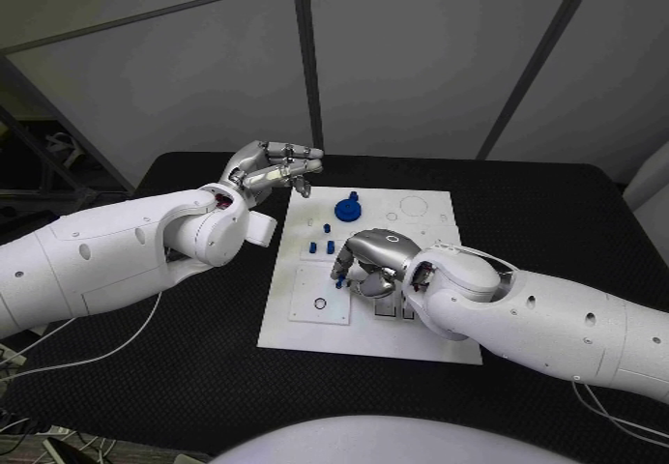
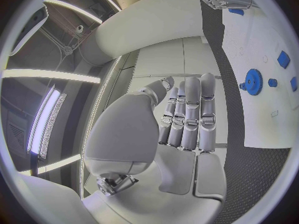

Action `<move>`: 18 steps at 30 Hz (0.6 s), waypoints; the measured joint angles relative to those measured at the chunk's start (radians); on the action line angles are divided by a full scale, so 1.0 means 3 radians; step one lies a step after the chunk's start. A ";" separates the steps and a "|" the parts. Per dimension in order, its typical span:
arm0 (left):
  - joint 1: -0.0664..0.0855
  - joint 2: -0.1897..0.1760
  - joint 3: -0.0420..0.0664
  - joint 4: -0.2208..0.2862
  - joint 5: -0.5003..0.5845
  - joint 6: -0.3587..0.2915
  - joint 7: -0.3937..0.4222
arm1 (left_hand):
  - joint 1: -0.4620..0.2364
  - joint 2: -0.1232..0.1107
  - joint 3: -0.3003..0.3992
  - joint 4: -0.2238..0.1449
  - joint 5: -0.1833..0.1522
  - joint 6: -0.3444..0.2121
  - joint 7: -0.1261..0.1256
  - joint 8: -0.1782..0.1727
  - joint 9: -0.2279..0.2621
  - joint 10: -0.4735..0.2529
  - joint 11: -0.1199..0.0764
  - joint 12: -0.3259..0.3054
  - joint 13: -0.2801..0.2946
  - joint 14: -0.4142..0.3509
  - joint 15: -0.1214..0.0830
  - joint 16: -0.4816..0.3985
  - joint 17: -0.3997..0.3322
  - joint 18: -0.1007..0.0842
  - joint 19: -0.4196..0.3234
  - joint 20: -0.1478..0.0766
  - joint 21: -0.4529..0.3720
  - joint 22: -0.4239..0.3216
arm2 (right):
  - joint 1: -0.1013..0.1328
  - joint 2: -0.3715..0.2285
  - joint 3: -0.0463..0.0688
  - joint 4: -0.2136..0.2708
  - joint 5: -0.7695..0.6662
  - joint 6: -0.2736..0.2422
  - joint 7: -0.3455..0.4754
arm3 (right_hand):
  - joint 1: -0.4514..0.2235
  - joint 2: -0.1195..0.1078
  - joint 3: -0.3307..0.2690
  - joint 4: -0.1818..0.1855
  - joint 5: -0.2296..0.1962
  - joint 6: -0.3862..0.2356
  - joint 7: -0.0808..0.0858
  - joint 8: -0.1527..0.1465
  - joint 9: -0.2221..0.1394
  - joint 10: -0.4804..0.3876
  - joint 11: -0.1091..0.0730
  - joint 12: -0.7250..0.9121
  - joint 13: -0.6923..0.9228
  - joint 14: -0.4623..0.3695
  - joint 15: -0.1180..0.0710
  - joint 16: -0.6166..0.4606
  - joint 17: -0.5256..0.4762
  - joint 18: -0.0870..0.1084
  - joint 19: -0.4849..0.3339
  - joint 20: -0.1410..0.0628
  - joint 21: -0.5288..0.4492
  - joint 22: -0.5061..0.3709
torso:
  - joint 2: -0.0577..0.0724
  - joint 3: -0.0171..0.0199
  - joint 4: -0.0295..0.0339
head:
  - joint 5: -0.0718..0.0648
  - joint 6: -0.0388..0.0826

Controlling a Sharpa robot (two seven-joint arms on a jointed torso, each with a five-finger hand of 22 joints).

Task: Assemble the parts on the task board

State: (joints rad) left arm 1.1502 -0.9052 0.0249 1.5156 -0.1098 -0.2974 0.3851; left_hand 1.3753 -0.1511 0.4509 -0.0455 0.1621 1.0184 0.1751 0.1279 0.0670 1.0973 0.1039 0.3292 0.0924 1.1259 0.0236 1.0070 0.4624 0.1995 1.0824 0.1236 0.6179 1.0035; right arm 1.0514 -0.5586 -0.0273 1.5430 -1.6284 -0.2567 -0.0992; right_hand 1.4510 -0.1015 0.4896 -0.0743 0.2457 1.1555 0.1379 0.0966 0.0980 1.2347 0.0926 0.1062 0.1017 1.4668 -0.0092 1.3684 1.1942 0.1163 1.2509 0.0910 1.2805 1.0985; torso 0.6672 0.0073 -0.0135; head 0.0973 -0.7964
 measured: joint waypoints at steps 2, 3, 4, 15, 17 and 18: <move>0.0000 0.0000 0.0000 0.0000 0.0000 0.0000 0.0000 | 0.0000 0.0000 0.0000 0.0000 0.0000 0.0000 0.0000 0.0000 0.0000 0.0000 0.0000 0.0000 0.0000 0.0000 0.0000 0.0000 0.0000 0.0000 0.0000 0.0000 0.0000 0.0000 | -0.0001 0.0004 -0.0001 -0.0001 -0.0001 0.0013 0.0000 | 0.0000 0.0000 0.0000 0.0000 0.0000 0.0000 0.0000 0.0000 0.0000 0.0000 0.0000 0.0000 0.0000 0.0000 0.0000 0.0000 0.0000 0.0000 0.0000 0.0000 0.0000 0.0000 | 0.0000 0.0000 0.0000 | 0.0002 -0.0002; 0.0000 0.0000 0.0000 0.0000 0.0001 0.0000 0.0000 | 0.0000 0.0000 0.0000 0.0000 0.0000 0.0000 0.0000 0.0000 0.0000 0.0000 0.0000 0.0000 0.0000 0.0000 0.0000 0.0000 0.0000 0.0000 0.0000 0.0000 0.0000 0.0000 | -0.0002 0.0006 -0.0001 -0.0002 -0.0001 0.0019 0.0000 | 0.0000 0.0000 0.0000 0.0000 0.0000 0.0000 0.0000 0.0000 0.0000 0.0000 0.0000 0.0000 0.0000 0.0000 0.0000 0.0000 0.0000 0.0000 0.0000 0.0000 0.0000 0.0000 | 0.0000 0.0000 0.0000 | 0.0003 -0.0002; 0.0000 0.0001 0.0000 0.0000 0.0001 0.0000 -0.0001 | 0.0000 0.0000 0.0000 0.0000 0.0000 0.0000 0.0000 0.0000 0.0000 0.0000 0.0000 0.0000 0.0000 0.0000 0.0000 0.0000 0.0000 0.0000 0.0000 0.0000 0.0000 0.0000 | -0.0002 0.0007 -0.0001 -0.0004 -0.0001 0.0025 0.0000 | 0.0000 0.0000 0.0000 0.0000 0.0000 0.0000 0.0000 0.0000 0.0000 0.0000 0.0000 0.0000 -0.0001 0.0000 0.0000 0.0000 0.0000 0.0000 0.0000 0.0000 0.0000 0.0000 | 0.0000 0.0000 0.0000 | 0.0004 -0.0004; 0.0000 0.0002 0.0000 -0.0002 0.0002 0.0000 -0.0002 | 0.0000 0.0000 0.0000 0.0000 0.0000 0.0000 0.0000 0.0000 0.0000 0.0000 0.0000 0.0000 0.0000 0.0000 0.0000 0.0000 -0.0003 0.0000 0.0000 0.0000 0.0000 0.0000 | -0.0004 0.0045 -0.0002 -0.0046 -0.0032 0.0072 -0.0015 | 0.0000 0.0000 -0.0001 0.0000 0.0000 0.0000 0.0000 0.0000 -0.0001 0.0000 0.0000 -0.0013 -0.0004 0.0000 0.0000 0.0000 0.0000 0.0000 0.0000 0.0000 0.0000 0.0000 | -0.0001 0.0000 0.0000 | 0.0011 -0.0011; 0.0000 0.0003 0.0000 -0.0002 0.0002 0.0000 -0.0002 | 0.0000 0.0000 0.0000 0.0000 0.0000 0.0000 0.0000 0.0000 0.0000 0.0000 0.0000 0.0000 0.0000 0.0000 0.0000 0.0000 -0.0003 0.0000 0.0000 0.0000 0.0000 0.0000 | -0.0004 0.0053 -0.0002 -0.0051 -0.0043 0.0079 -0.0022 | 0.0000 0.0000 -0.0001 0.0000 0.0000 -0.0010 0.0009 0.0000 0.0002 0.0000 0.0000 -0.0014 -0.0004 0.0000 0.0000 0.0000 -0.0001 0.0000 0.0000 0.0000 0.0000 -0.0005 | -0.0001 0.0001 0.0001 | 0.0011 -0.0011; 0.0000 0.0003 0.0000 -0.0002 0.0002 0.0001 -0.0002 | 0.0000 0.0000 0.0000 0.0000 0.0000 0.0000 0.0000 0.0000 0.0000 0.0000 0.0000 0.0000 0.0000 0.0000 0.0000 0.0000 -0.0003 0.0000 0.0000 0.0000 0.0000 0.0000 | -0.0004 0.0057 -0.0002 -0.0052 -0.0047 0.0082 -0.0024 | 0.0000 0.0000 -0.0001 0.0001 0.0000 -0.0013 0.0012 0.0000 0.0002 0.0000 0.0000 -0.0014 -0.0004 0.0000 0.0000 0.0000 -0.0001 0.0000 0.0000 0.0000 0.0000 -0.0006 | -0.0001 0.0001 0.0001 | 0.0011 -0.0011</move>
State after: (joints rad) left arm 1.1502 -0.9042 0.0249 1.5149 -0.1091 -0.2972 0.3844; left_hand 1.3753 -0.1511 0.4509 -0.0454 0.1621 1.0184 0.1751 0.1279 0.0671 1.0974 0.1038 0.3291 0.0924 1.1259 0.0236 1.0070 0.4616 0.1996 1.0824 0.1235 0.6179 1.0036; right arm 1.0502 -0.5415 -0.0278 1.5274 -1.6424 -0.2321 -0.1064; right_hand 1.4510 -0.1016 0.4894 -0.0741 0.2456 1.1517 0.1414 0.0965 0.0987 1.2348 0.0925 0.1021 0.1005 1.4668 -0.0092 1.3684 1.1940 0.1163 1.2509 0.0910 1.2804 1.0966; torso 0.6668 0.0075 -0.0133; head 0.1006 -0.7998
